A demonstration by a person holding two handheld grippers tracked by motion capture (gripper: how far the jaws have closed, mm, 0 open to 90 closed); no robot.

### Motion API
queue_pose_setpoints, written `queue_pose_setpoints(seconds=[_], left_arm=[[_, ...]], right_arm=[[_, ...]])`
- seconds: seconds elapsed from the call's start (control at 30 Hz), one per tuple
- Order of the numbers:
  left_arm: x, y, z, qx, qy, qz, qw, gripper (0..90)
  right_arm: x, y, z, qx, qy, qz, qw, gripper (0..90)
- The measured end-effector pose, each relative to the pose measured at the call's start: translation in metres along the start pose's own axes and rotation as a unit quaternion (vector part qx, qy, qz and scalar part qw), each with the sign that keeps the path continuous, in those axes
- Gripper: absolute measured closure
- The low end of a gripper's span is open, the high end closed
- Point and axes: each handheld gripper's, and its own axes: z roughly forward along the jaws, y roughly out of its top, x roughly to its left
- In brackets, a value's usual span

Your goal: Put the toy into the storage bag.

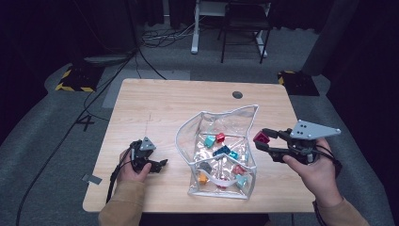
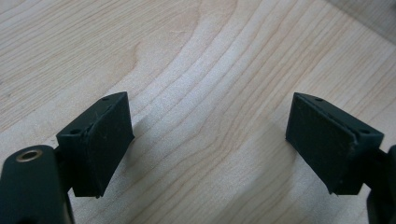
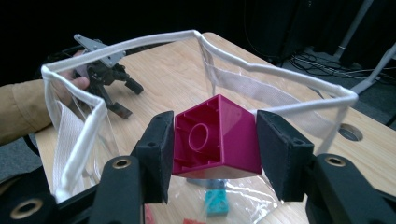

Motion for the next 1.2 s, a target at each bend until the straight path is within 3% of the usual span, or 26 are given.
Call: queue_pose_setpoints(seconds=[0.63,1.2], left_arm=[[0.000,0.000,0.000,0.000,0.002,-0.002,1.0000,15.0],[0.001,0.000,0.000,-0.001,0.003,-0.004,1.0000,15.0]], right_arm=[[0.005,0.040,0.039,0.007,0.038,-0.017,0.9991,49.5],[0.009,0.056,0.082,0.018,0.079,-0.019,0.9965,49.5]])
